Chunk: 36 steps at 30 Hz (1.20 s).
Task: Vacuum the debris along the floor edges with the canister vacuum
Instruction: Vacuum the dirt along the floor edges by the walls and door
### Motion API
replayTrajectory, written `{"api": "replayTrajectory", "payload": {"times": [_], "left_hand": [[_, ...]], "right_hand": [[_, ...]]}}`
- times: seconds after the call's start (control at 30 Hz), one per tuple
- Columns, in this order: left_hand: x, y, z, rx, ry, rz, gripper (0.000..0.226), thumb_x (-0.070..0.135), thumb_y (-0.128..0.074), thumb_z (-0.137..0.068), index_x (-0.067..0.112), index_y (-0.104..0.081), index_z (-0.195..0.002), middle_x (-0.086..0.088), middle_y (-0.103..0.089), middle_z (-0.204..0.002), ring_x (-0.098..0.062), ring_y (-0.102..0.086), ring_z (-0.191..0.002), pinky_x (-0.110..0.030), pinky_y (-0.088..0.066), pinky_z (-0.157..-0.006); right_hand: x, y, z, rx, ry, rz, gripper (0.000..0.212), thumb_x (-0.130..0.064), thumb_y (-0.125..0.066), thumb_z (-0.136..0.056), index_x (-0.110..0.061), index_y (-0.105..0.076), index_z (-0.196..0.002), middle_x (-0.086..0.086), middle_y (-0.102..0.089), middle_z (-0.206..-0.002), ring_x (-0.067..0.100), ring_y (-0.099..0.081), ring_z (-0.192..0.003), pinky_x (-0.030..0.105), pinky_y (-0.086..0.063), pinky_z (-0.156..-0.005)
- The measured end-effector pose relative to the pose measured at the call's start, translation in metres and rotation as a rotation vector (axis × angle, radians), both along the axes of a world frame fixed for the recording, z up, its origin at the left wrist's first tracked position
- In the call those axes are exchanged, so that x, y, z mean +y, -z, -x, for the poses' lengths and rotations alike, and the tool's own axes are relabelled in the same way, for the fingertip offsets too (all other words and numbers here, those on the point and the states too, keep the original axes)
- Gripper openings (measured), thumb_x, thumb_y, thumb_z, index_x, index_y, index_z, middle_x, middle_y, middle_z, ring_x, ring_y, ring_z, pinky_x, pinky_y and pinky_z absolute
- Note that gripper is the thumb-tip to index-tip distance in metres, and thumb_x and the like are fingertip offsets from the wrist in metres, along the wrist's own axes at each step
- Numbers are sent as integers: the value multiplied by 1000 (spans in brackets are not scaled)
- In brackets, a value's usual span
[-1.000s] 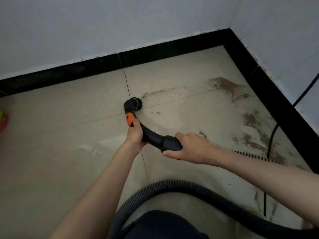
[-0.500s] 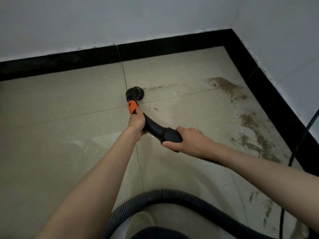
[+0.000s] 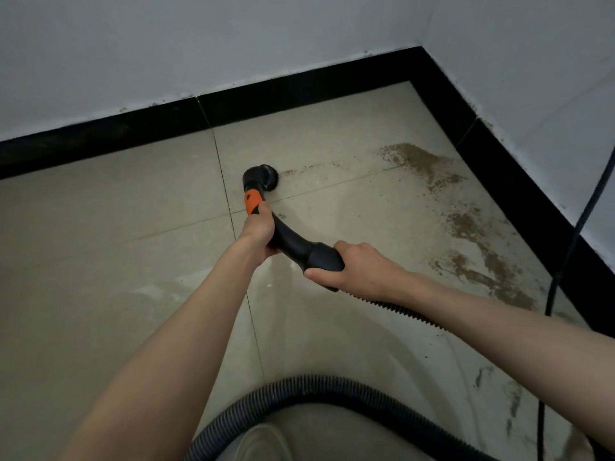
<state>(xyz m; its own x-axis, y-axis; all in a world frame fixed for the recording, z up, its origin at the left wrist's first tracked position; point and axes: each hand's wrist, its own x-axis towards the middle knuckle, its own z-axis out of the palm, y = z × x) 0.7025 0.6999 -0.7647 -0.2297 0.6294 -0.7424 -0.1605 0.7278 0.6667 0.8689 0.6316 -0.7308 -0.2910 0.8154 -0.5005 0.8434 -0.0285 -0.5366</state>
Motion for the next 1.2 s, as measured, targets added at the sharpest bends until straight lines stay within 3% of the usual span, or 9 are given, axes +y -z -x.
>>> {"api": "replayTrajectory", "payload": {"times": [0.37, 0.63, 0.97, 1.2], "left_hand": [[-1, -4, -24, 8, 26, 4, 51, 38, -29, -103, 5, -30, -142, -16, -46, -136, -33, -48, -122, -43, -45, -80], [-27, 8, -27, 57, -7, 23, 52, 37, -30, -103, 2, -31, -140, -13, -48, -115, -31, -50, -114, -41, -45, -81], [-14, 2, -32, 31, -4, 2, 51, 36, -30, -103, 5, -29, -143, -16, -44, -137, -33, -47, -123, -42, -45, -79], [15, -6, -40, 11, 57, -6, 48, 36, -30, -103, 7, -29, -141, -16, -48, -133, -31, -50, -120, -41, -44, -81]], "right_hand": [[-4, -2, -22, -7, 16, 18, 52, -67, -55, -84, -17, -50, -98, 2, -60, -90, 19, -58, -78, 32, -47, -65], [-27, 2, -27, -36, -45, 38, 52, -69, -53, -84, -19, -45, -96, -3, -52, -84, 19, -55, -79, 32, -44, -65], [-15, 1, -33, -7, -10, -1, 49, -67, -56, -84, -20, -47, -92, -5, -52, -79, 13, -54, -72, 30, -42, -60], [8, 4, -33, 38, 74, -6, 46, -64, -58, -84, -19, -50, -89, -2, -59, -82, 14, -59, -73, 31, -47, -63]]}}
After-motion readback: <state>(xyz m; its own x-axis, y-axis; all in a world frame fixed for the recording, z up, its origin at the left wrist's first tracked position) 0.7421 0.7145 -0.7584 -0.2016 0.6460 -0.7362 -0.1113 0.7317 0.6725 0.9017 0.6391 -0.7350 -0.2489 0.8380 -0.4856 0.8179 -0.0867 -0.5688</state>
